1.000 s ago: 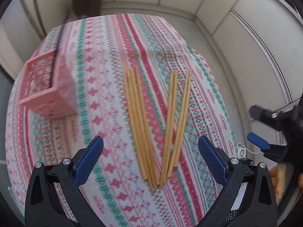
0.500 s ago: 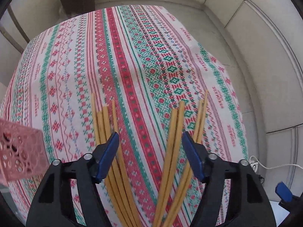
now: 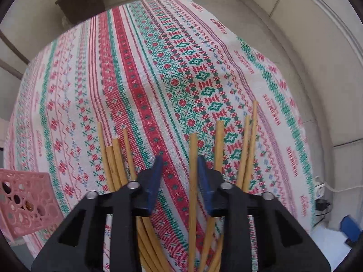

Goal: Organize utensils
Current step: 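Grasp one wooden chopstick with the left gripper while the right gripper grasps another, then lift the wooden chopsticks with both grippers and carry them toward the pink basket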

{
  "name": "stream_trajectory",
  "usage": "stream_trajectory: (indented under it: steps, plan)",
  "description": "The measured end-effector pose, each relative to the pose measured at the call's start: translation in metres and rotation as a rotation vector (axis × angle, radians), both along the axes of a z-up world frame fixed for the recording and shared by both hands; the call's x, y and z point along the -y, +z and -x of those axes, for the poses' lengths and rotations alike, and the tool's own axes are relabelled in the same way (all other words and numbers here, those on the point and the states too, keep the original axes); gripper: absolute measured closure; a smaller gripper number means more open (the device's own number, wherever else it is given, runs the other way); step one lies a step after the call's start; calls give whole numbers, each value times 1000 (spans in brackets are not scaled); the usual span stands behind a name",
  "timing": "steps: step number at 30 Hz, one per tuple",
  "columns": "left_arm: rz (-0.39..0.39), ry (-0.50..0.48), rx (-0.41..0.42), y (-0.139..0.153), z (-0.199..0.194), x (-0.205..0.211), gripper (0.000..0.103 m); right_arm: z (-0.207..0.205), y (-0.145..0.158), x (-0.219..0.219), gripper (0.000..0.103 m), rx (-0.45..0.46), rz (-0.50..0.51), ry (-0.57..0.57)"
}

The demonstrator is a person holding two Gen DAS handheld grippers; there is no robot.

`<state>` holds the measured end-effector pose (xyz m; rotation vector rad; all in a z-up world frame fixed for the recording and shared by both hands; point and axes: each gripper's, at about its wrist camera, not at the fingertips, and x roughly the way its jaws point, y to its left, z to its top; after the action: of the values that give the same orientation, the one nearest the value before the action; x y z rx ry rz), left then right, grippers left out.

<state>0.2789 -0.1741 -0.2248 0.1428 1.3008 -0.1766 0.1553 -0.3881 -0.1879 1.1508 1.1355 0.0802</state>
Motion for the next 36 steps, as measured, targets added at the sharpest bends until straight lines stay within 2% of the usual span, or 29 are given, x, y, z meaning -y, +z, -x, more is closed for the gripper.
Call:
stream_trajectory:
  steps: [1, 3, 7, 11, 15, 18, 19, 20, 27, 29, 30, 31, 34, 36]
  plan:
    - [3, -17, 8, 0, 4, 5, 89, -3, 0, 0, 7, -1, 5, -3]
    - [0, -35, 28, 0, 13, 9, 96, -11, 1, -1, 7, 4, 32, -1]
    - [87, 0, 58, 11, 27, -10, 97, -35, 6, -14, 7, 33, 141, 64]
    - [173, -16, 107, 47, 58, -32, 97, -57, 8, -46, 7, 82, 260, 176]
    - [223, -22, 144, 78, 100, -62, 96, -83, -1, -83, 8, 94, 300, 289]
    - [251, -4, 171, 93, 127, -96, 96, -99, -8, -106, 25, 96, 373, 342]
    - [265, 13, 182, 100, 137, -108, 96, -103, -11, -112, 36, 85, 393, 360]
    - [278, 26, 191, 107, 145, -121, 96, -107, -16, -118, 42, 69, 414, 376]
    - [316, 61, 306, 147, 188, -164, 96, -118, -44, -149, 62, 10, 590, 455]
    - [326, 57, 322, 153, 195, -170, 96, -121, -52, -159, 74, -8, 661, 486]
    - [329, 57, 330, 155, 197, -173, 96, -120, -53, -163, 76, -2, 702, 490]
    - [332, 55, 341, 158, 199, -174, 96, -120, -52, -166, 82, 0, 736, 492]
    - [338, 56, 357, 162, 203, -178, 96, -119, -54, -167, 93, 1, 759, 472]
    - [346, 64, 361, 164, 206, -183, 96, -116, -54, -164, 94, 12, 734, 455]
